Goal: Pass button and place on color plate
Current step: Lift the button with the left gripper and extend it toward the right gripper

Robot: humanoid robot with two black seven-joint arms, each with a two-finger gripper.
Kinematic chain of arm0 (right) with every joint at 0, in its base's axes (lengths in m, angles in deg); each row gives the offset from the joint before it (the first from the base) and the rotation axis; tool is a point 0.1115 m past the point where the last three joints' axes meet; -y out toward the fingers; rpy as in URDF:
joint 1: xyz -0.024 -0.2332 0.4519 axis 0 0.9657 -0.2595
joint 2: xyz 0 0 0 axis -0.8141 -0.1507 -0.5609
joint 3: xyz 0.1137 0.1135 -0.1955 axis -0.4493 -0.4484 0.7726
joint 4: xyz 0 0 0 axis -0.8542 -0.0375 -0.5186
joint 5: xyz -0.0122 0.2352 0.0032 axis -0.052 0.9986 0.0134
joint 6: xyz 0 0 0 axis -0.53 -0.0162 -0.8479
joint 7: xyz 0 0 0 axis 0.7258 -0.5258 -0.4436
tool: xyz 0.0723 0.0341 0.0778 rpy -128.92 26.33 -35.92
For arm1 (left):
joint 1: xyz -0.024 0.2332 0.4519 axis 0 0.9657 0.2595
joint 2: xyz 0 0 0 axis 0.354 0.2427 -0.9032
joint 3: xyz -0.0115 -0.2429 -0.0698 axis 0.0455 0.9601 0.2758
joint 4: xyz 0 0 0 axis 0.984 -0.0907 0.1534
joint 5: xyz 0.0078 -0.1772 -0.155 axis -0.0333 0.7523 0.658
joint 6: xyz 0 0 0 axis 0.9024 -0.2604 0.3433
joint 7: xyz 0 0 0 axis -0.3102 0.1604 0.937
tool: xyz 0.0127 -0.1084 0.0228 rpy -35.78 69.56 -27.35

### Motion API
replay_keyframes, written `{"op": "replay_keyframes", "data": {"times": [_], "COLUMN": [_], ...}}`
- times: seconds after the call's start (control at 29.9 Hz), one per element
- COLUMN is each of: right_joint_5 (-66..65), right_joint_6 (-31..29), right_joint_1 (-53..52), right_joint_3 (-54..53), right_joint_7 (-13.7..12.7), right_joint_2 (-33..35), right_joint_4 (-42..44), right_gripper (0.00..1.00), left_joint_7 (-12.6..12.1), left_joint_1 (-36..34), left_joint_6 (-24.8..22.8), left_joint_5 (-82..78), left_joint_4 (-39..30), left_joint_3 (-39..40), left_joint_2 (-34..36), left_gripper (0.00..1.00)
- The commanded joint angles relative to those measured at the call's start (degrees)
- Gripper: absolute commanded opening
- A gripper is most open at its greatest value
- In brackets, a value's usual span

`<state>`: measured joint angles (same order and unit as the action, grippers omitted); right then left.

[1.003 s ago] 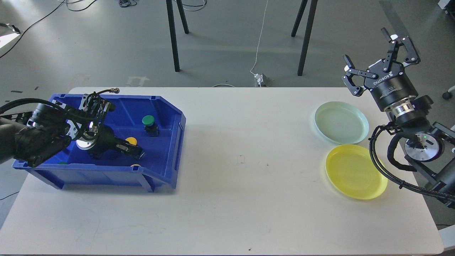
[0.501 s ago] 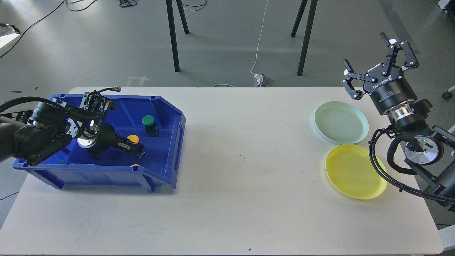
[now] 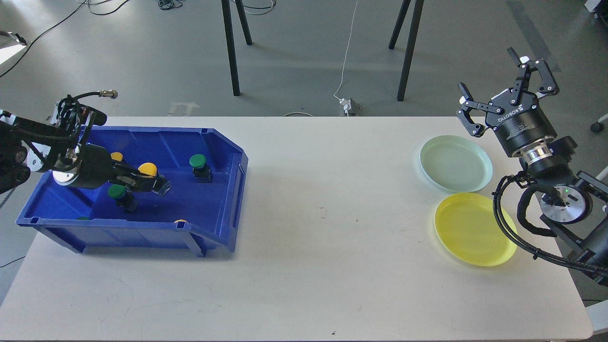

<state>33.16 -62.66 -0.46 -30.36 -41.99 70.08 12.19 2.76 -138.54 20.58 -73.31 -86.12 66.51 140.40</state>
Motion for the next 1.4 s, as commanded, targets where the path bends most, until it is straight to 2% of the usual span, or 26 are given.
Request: {"op": "replay_keyframes", "data": {"times": [0.0, 0.07, 0.2, 0.27, 0.47, 0.57, 0.84, 0.9, 1.0, 1.2, 1.37], "right_joint_5": [0.1, 0.1, 0.0, 0.1, 0.1, -0.2, -0.8, -0.8, -1.9, -18.6, -20.1], "right_joint_6": [0.0, 0.0, 0.0, 0.0, 0.0, 0.0, 1.2, 2.7, 8.9, 13.2, 14.9], "right_joint_1": [-0.1, -0.1, -0.1, 0.1, 1.8, 2.5, 1.4, 0.7, 0.5, -0.4, -3.6], "right_joint_3": [-0.3, -0.9, -2.9, -3.2, -3.5, -4.1, -4.1, -3.7, -0.8, 4.5, 10.0], "right_joint_7": [0.0, 0.0, 0.0, 0.0, 0.0, 0.0, 0.0, 0.0, 0.0, 0.0, 0.0], "right_joint_2": [0.0, 0.1, 0.0, 0.1, 0.7, 3.9, 11.8, 10.7, 5.6, -1.8, -6.0], "right_joint_4": [0.0, -0.1, 0.0, 0.0, -2.2, -5.9, -10.6, -10.7, -12.6, -14.4, -14.5], "right_gripper": [1.00, 1.00, 1.00, 1.00, 1.00, 1.00, 1.00, 1.00, 1.00, 0.99, 0.99], "left_joint_7": [0.0, 0.0, 0.0, 0.0, 0.0, 0.0, 0.0, 0.0, 0.0, 0.0, 0.0], "left_joint_1": [-0.9, -0.9, -0.9, -0.5, -0.4, 0.8, 7.6, 9.5, 12.7, 13.7, 13.7], "left_joint_6": [-0.2, -0.2, -0.2, -0.2, -0.2, -0.2, -0.2, -0.2, -0.2, -0.2, -0.2], "left_joint_5": [0.4, 0.4, 0.6, 2.6, 19.2, 26.2, 45.7, 48.0, 50.4, 51.3, 51.3], "left_joint_4": [-3.8, -6.3, -16.3, -20.4, -22.1, -21.3, -12.7, -8.6, -2.9, -2.0, -2.1], "left_joint_3": [5.7, 9.8, 19.5, 23.2, 24.2, 24.4, 24.9, 26.0, 27.9, 30.7, 30.7], "left_joint_2": [4.1, 5.8, 11.7, 12.4, 8.7, 3.2, -13.9, -17.9, -22.9, -23.8, -24.2], "left_gripper": [0.07, 0.07, 0.07, 0.07, 0.08, 0.08, 0.08, 0.08, 0.09, 0.09, 0.09]}}
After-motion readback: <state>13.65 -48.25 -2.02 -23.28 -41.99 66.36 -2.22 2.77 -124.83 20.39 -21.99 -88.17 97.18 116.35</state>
